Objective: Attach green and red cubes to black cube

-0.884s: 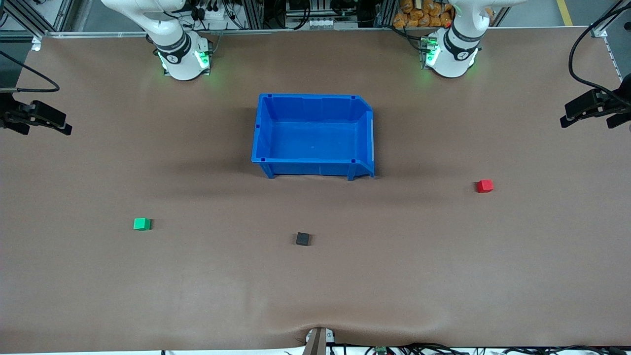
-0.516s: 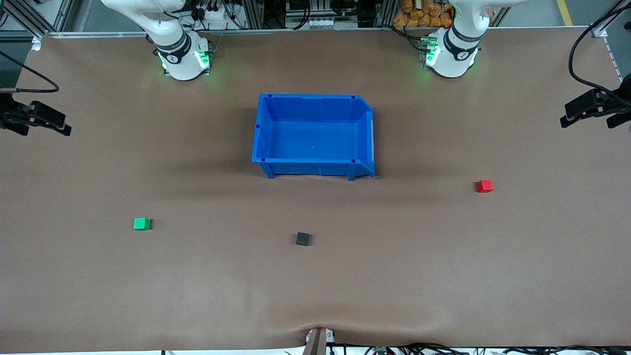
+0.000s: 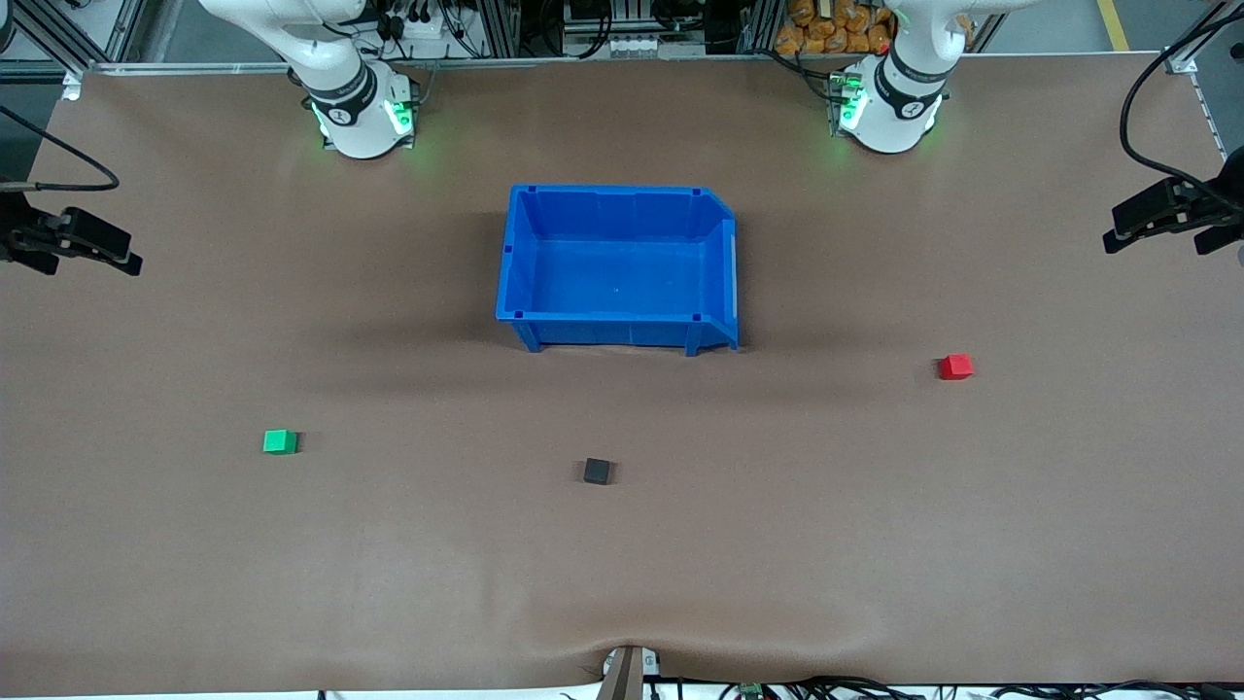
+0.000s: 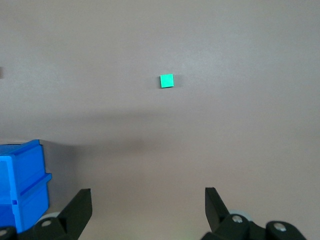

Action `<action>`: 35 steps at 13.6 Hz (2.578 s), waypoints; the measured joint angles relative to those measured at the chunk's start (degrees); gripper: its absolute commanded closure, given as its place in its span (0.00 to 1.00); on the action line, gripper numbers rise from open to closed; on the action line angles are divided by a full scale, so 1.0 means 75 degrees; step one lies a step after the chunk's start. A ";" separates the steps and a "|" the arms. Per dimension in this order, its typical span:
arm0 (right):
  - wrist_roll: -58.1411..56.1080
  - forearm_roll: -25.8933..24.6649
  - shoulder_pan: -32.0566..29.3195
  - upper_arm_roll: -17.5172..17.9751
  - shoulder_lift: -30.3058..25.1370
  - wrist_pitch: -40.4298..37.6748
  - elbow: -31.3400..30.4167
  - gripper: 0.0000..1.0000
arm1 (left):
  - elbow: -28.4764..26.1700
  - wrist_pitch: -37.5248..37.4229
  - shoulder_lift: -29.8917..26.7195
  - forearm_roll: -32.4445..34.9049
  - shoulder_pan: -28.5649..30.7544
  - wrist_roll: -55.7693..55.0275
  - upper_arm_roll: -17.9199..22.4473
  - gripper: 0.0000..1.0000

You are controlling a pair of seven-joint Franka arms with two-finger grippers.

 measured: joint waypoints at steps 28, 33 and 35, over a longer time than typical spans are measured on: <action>-0.0313 0.0000 -0.0052 -0.0019 0.0679 0.1486 -0.1280 0.00 | 0.0299 0.1457 0.3436 -0.0699 0.0865 0.0017 0.0220 0.00; -0.0433 0.0000 -0.0564 -0.0045 0.0899 0.2110 -0.1735 0.00 | 0.0320 0.1475 0.4256 -0.0979 0.0723 -0.0355 0.0193 0.00; -0.0891 0.0000 -0.0793 -0.0052 0.1086 0.2362 -0.1765 0.00 | 0.0325 0.1578 0.4459 -0.0550 0.0441 -0.0467 0.0188 0.00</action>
